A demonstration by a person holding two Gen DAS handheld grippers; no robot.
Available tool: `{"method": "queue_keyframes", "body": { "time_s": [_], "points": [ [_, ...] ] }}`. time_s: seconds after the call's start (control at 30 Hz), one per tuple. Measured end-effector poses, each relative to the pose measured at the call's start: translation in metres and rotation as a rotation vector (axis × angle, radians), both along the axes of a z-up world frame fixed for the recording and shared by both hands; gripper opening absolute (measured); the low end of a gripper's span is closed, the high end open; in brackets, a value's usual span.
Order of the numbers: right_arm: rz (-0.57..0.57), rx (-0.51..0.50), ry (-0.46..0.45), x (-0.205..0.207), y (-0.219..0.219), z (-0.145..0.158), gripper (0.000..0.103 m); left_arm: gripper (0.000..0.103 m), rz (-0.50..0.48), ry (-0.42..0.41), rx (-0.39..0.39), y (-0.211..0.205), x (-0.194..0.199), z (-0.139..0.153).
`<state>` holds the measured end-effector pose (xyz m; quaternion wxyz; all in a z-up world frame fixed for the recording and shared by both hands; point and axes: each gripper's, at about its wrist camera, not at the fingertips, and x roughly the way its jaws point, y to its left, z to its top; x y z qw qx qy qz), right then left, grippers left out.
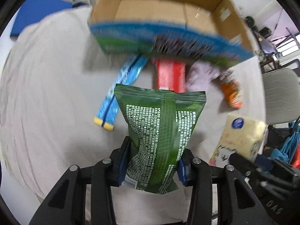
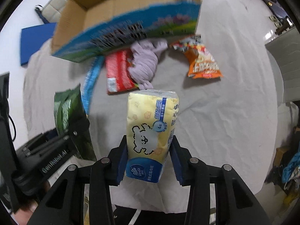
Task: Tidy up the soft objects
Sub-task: 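Carry both items into the cardboard box and open both tools to release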
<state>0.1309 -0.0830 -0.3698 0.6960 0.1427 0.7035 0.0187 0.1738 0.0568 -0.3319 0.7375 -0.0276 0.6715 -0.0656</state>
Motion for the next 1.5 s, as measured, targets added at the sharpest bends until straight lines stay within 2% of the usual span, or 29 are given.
{"method": "queue_keyframes", "body": {
  "time_s": [0.23,0.37,0.5,0.6,0.7,0.8,1.0,1.13,1.23,1.37,1.5],
  "points": [
    [0.010,0.016,-0.104,0.023,-0.021,0.067,0.044,0.039,-0.045,-0.111,-0.055,-0.009,0.031,0.095],
    [0.032,0.004,-0.159,0.065,-0.032,0.094,0.044,0.039,-0.062,-0.154,-0.049,-0.014,0.058,0.112],
    [0.050,-0.010,-0.198,0.109,-0.044,0.113,0.044,0.039,-0.051,-0.160,-0.064,-0.032,0.094,0.120],
    [0.065,-0.016,-0.209,0.141,-0.052,0.118,0.044,0.040,-0.022,-0.141,-0.067,-0.044,0.133,0.111],
    [0.084,-0.029,-0.208,0.180,-0.057,0.110,0.044,0.040,0.001,-0.116,-0.076,-0.056,0.169,0.101],
    [0.108,-0.036,-0.185,0.224,-0.063,0.088,0.044,0.040,0.015,-0.066,-0.102,-0.066,0.210,0.083],
    [0.156,-0.027,-0.132,0.297,-0.070,0.033,0.044,0.040,0.081,0.082,-0.198,-0.068,0.290,0.016],
    [0.180,-0.033,-0.105,0.334,-0.071,-0.005,0.044,0.040,0.105,0.113,-0.205,-0.071,0.331,-0.018],
    [0.200,-0.045,-0.087,0.348,-0.070,-0.026,0.044,0.040,0.085,0.139,-0.219,-0.078,0.344,-0.033],
    [0.228,-0.064,-0.074,0.361,-0.067,-0.043,0.045,0.040,0.055,0.181,-0.183,-0.089,0.350,-0.049],
    [0.230,-0.052,-0.037,0.370,-0.066,-0.055,0.047,0.042,0.104,0.263,-0.241,-0.088,0.351,-0.062]
  ]
}}
